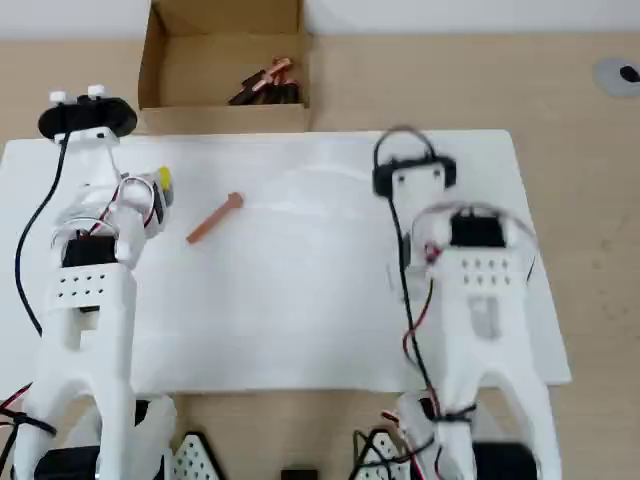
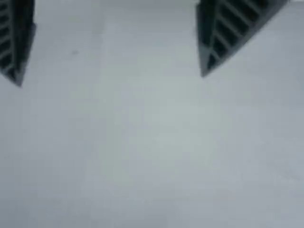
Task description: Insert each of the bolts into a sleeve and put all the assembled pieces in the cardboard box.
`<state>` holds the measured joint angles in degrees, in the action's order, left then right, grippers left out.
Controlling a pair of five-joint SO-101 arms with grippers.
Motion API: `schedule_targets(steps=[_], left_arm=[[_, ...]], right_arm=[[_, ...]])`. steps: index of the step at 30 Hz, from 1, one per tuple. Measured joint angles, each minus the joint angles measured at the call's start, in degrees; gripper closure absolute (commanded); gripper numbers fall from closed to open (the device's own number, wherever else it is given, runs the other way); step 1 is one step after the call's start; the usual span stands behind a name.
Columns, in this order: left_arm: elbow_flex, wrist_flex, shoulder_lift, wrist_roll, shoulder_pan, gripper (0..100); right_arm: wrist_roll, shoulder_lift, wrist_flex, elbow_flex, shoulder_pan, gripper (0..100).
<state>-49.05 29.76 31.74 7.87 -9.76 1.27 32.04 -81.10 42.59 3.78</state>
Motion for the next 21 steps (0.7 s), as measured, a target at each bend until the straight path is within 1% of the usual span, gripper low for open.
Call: schedule_targets(steps=[4, 7, 10, 17, 21], left_arm=[[-1.93, -1.32, 0.09, -0.35, 0.0, 82], [-3.69, -3.69, 0.09, -2.9, -0.09, 82], [-3.96, -4.57, 0.26, -3.6, -0.09, 82], [-4.13, -4.66, 0.35, -3.6, -0.09, 82], [-4.13, -4.66, 0.35, -3.87, -0.09, 82]], right_arm=[[0.0, 6.42, 5.89, 9.23, 0.09, 72.0], [0.0, 10.11, 11.52, 16.53, 0.09, 72.0], [0.0, 13.89, 16.26, 22.68, 0.09, 72.0], [0.0, 26.11, 23.47, 35.34, 0.09, 72.0], [0.0, 34.11, 24.44, 40.79, 0.09, 71.9]])
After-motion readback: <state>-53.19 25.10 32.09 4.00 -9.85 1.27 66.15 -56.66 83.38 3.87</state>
